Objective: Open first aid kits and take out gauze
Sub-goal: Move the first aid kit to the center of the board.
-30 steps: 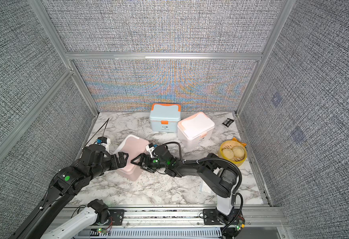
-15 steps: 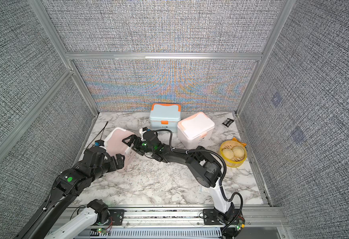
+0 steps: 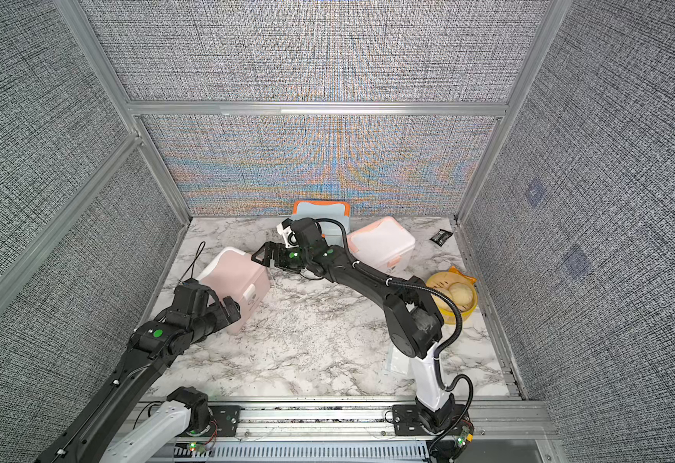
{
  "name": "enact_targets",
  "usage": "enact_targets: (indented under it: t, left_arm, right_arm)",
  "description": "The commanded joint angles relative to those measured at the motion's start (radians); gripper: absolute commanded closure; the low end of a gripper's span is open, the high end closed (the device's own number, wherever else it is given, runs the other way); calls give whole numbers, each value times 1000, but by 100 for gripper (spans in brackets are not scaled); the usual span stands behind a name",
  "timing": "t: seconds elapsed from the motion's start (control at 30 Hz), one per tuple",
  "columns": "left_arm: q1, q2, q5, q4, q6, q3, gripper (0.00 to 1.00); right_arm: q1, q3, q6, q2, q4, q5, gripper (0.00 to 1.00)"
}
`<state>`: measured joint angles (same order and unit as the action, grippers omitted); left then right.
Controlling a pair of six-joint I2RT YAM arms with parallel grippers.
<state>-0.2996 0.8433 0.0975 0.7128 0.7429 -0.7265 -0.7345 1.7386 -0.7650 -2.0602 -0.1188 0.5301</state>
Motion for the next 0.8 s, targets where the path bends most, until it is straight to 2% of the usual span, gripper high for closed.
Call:
enact_targets:
  t: [0.0,0.27,0.4,0.53,0.77]
  left_arm:
    - [47,48,-59,-126,12,-2,1]
    - [189,294,-135,-303,-13,-82,0]
    - [254,412,-156,-368,-21,-156,1]
    - [312,528,-157,-385,-37,-265,0]
    - [421,622,-158,-395,-69,-373,1]
  right_arm:
    - [21,77,120,-69,-164,60,7]
    - [31,259,170,-206,-205,110,16]
    - [31,347,177,-268,-220,136,16]
    - [35,389,182,-297,-214,111,16]
    - [53,408,201,-292,-216,74,15]
